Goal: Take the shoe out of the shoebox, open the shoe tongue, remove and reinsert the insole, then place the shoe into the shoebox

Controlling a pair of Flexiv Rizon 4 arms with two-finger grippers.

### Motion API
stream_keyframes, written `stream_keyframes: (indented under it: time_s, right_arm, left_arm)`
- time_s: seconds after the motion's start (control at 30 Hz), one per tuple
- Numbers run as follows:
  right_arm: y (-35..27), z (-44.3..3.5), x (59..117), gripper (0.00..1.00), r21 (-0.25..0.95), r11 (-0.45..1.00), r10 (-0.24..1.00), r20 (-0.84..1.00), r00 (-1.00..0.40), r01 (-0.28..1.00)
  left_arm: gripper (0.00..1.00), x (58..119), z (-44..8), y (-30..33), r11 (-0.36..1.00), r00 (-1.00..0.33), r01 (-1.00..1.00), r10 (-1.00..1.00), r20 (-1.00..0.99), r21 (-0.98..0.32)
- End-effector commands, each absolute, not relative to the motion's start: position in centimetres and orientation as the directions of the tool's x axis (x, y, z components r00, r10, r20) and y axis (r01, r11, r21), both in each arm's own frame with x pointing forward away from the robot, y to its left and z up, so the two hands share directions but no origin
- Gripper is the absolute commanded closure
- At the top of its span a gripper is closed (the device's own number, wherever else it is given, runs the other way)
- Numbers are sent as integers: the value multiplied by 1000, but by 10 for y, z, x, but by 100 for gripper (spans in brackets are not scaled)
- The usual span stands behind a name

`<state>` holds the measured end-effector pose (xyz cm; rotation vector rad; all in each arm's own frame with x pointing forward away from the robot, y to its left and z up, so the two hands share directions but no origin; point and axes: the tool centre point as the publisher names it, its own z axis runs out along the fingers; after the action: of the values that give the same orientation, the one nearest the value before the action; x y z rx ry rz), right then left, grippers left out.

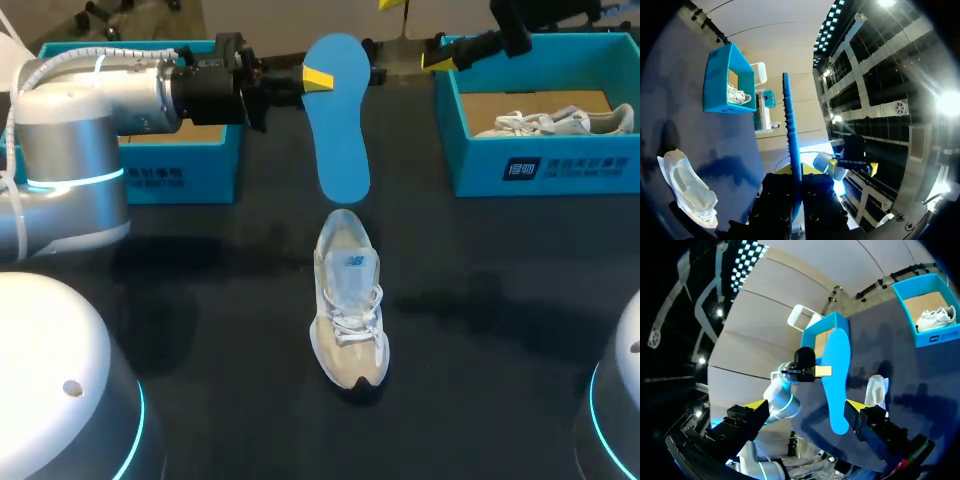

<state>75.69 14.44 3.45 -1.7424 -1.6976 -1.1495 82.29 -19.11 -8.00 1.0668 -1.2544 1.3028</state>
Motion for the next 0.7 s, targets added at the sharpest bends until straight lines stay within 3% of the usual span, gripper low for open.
stream_keyframes:
  time_s: [0.03,0.7]
  right_arm:
    - [156,40,765,0,221,-135,794,607,-28,966]
    - [180,32,785,0,235,-101,977,205,52,967]
  left_arm:
    - [100,818,-78,-190,22,-116,-993,74,990,-118]
    - [100,818,-78,-190,22,-116,-993,74,990,-118]
